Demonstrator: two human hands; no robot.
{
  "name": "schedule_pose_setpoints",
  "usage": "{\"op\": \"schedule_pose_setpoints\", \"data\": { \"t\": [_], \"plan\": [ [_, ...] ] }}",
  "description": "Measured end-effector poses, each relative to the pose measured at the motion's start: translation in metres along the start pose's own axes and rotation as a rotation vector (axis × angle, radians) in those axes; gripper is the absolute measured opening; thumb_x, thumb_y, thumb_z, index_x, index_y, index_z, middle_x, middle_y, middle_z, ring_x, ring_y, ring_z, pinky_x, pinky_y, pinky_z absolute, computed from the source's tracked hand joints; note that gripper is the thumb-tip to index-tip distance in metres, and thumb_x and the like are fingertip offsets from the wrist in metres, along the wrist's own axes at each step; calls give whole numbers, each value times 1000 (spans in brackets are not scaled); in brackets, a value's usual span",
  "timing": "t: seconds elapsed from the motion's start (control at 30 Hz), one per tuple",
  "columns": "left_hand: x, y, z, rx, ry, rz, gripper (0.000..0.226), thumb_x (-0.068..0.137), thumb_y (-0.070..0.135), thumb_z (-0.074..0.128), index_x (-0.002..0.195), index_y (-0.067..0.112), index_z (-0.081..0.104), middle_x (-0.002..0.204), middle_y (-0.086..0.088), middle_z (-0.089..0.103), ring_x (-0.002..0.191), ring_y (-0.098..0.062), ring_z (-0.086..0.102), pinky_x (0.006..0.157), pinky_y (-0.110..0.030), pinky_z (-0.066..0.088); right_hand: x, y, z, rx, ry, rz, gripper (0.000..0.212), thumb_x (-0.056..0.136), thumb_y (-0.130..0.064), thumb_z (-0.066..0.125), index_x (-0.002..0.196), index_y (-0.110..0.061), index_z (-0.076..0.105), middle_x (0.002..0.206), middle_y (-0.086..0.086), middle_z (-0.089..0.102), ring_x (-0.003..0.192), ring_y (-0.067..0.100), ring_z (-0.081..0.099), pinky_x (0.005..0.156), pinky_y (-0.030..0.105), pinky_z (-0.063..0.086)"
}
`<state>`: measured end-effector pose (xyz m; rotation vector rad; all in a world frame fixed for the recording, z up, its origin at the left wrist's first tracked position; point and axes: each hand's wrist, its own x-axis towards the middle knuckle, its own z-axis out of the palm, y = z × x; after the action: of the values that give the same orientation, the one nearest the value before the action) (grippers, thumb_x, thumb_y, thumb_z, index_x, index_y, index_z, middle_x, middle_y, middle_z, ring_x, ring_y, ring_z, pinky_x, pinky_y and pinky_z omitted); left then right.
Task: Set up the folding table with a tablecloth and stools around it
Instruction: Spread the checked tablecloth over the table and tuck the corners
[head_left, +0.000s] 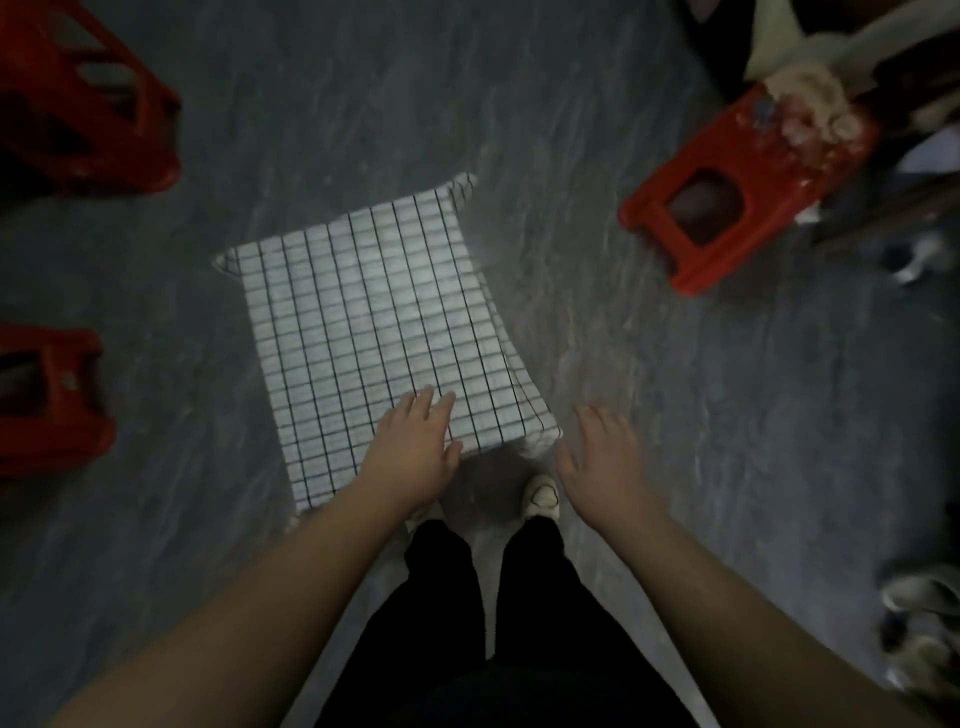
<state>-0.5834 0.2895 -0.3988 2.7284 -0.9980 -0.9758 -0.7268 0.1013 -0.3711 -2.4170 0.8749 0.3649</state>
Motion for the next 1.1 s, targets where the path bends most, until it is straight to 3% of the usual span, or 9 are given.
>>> {"op": "schedule_pose_setpoints", "data": {
  "t": [0.1,0.3,0.4,0.53,0.6,0.7,0.87,1.03,1.1],
  "plan": [
    [36,7,48,-3,-56,-1,71,99,45,45,157,19,14,164,-12,15,151,-33,13,121,-48,18,31,38,39,25,-77,25,69,82,-48,34,132,-4,52,130,18,56,124,37,47,107,47,38],
    [115,18,156,-8,-64,53,73,96,37,51,157,18,17,165,-12,15,151,-35,7,122,-48,16,113,115,134,290,-200,237,51,90,-15,61,139,-6,48,129,14,56,125,30,48,104,33,33],
    [144,19,205,59,-58,126,72,95,35,54,156,22,17,166,-10,8,152,-34,-2,123,-51,7,148,147,181,524,-206,467,52,90,-12,60,141,-10,48,132,12,56,127,27,51,109,39,38],
    [165,10,250,72,-3,131,69,94,34,56,153,30,21,166,-8,4,152,-35,-6,122,-55,2,179,183,235,613,-237,556,50,92,-10,57,142,-14,48,135,8,56,127,25,52,109,42,40],
    [171,6,264,71,43,127,68,94,33,58,153,31,24,166,-8,10,152,-37,0,121,-57,5,189,194,250,703,-300,573,41,95,-8,56,135,-9,53,125,7,61,117,23,58,95,27,47],
    [175,2,272,53,118,117,72,90,26,63,152,28,27,164,-5,19,152,-34,7,121,-55,10,192,203,260,913,-427,576,15,98,-4,51,108,-5,62,88,3,64,71,5,68,54,10,48],
    [176,0,271,-8,180,33,78,89,26,67,153,24,24,163,-6,22,152,-29,10,121,-48,12,198,223,268,1065,-473,578,15,95,-6,53,100,-10,66,89,4,71,81,15,68,73,26,52],
    [178,7,268,18,176,21,79,89,30,68,153,24,23,162,-6,23,152,-31,7,121,-52,11,199,232,255,1214,-554,626,43,99,-1,40,63,-11,62,51,-5,59,50,7,60,61,28,42],
    [179,8,268,34,170,13,77,90,32,66,153,25,22,162,-6,22,152,-31,5,121,-57,9,202,236,251,1262,-528,662,31,99,-3,42,74,-10,60,58,-2,65,56,9,64,62,30,45]
  ]
}}
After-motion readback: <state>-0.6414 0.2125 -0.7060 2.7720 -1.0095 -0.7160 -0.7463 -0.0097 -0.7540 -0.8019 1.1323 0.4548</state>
